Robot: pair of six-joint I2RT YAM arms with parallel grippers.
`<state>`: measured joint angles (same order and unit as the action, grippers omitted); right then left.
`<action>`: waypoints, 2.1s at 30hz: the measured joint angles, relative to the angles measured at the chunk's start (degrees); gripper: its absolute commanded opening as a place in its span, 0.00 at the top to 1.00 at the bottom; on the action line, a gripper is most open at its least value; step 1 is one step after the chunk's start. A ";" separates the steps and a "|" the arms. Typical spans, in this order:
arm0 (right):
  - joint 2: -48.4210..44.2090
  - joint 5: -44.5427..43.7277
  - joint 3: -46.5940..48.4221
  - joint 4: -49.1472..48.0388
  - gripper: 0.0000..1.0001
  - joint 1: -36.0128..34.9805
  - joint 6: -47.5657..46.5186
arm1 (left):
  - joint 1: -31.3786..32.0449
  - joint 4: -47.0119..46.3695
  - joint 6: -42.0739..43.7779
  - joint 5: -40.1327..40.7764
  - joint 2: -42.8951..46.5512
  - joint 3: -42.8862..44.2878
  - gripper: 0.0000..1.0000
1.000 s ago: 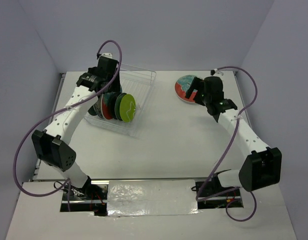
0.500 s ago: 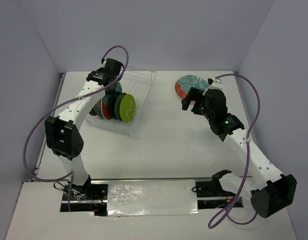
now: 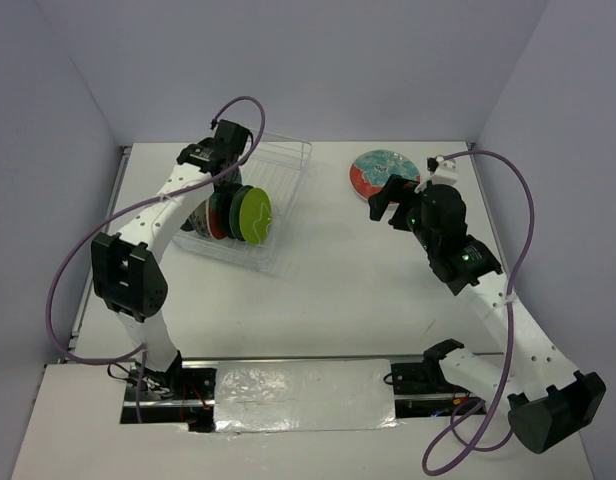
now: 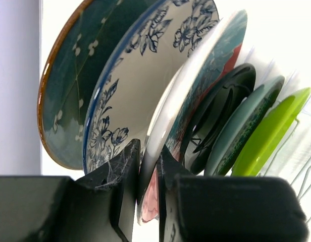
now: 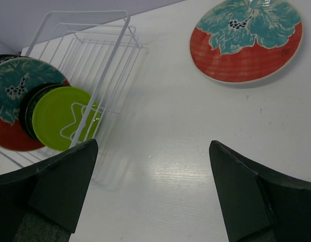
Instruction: Unload the plates from the dish rack
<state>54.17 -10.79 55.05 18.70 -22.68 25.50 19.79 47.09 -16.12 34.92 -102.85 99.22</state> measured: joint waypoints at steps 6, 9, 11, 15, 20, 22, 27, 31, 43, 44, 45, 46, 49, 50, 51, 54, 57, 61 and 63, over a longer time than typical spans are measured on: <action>-0.33 0.00 0.00 0.17 0.02 -0.11 0.20 | 1.14 0.96 2.45 0.44 0.31 0.24 1.00; -0.59 -0.02 0.00 0.26 0.01 -0.22 0.22 | 1.70 3.13 2.99 0.87 0.35 1.81 1.00; -0.74 -0.02 0.00 0.35 0.01 -0.28 0.28 | 1.90 5.22 3.85 1.03 0.35 4.07 1.00; -0.87 -0.02 0.02 0.72 0.01 -0.33 0.37 | 2.38 8.41 4.90 3.02 1.05 9.49 1.00; -1.01 0.00 0.24 1.60 0.00 -0.33 0.37 | 3.30 10.62 5.68 5.27 3.82 14.95 1.00; -1.11 0.33 0.44 1.68 0.00 -0.33 0.37 | 3.91 12.13 5.68 6.01 4.63 17.86 1.00; -1.42 8.90 0.31 -2.49 0.00 -0.33 -0.72 | 5.38 13.86 4.90 3.15 8.61 21.59 1.00; 0.15 23.65 -0.11 -10.21 0.00 -0.35 -1.11 | 5.38 8.70 1.77 -9.86 20.37 12.11 1.00; 6.25 43.17 -2.14 -22.97 0.04 -0.44 0.66 | 5.92 -23.67 -17.49 -51.06 45.48 -26.38 1.00; 6.25 44.37 -2.40 -23.43 0.20 -0.35 0.87 | 5.95 -26.05 -18.69 -52.72 45.16 -27.74 1.00; 6.23 45.38 -2.69 -24.06 0.28 -0.13 0.92 | 5.92 -27.89 -19.50 -53.83 44.96 -28.83 1.00; 6.21 46.45 -2.97 -24.68 0.36 0.09 1.40 | 5.92 -29.55 -20.41 -54.75 44.85 -29.79 1.00; 6.01 50.18 -4.20 -26.95 0.78 1.44 3.41 | 5.90 -32.79 -21.53 -55.69 44.87 -31.36 1.00; 5.62 52.43 -4.98 -28.55 0.95 2.64 5.90 | 5.77 -33.48 -21.16 -55.63 44.87 -31.69 0.90; 5.31 55.52 -5.55 -30.25 0.99 3.61 8.70 | 5.53 -34.07 -20.87 -55.82 44.78 -31.87 0.70; 4.22 58.62 -7.06 -32.70 1.00 6.23 10.69 | 5.70 -34.95 -21.22 -54.80 44.76 -31.43 0.21; 4.37 57.86 -9.20 -31.21 1.00 10.19 10.62 | 5.75 -33.33 -21.24 -49.00 44.46 -27.52 0.00; 8.00 52.85 -10.71 -26.69 1.00 18.10 12.66 | 5.64 -28.15 -19.65 -39.41 43.54 -21.16 0.00; 10.86 48.96 -10.67 -25.38 1.00 22.69 14.45 | 5.64 -24.57 -17.84 -34.93 43.47 -19.78 0.00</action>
<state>65.04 38.17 44.38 -6.68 0.01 39.94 25.43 22.52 -33.95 -0.01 -59.37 79.44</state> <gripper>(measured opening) 0.158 0.995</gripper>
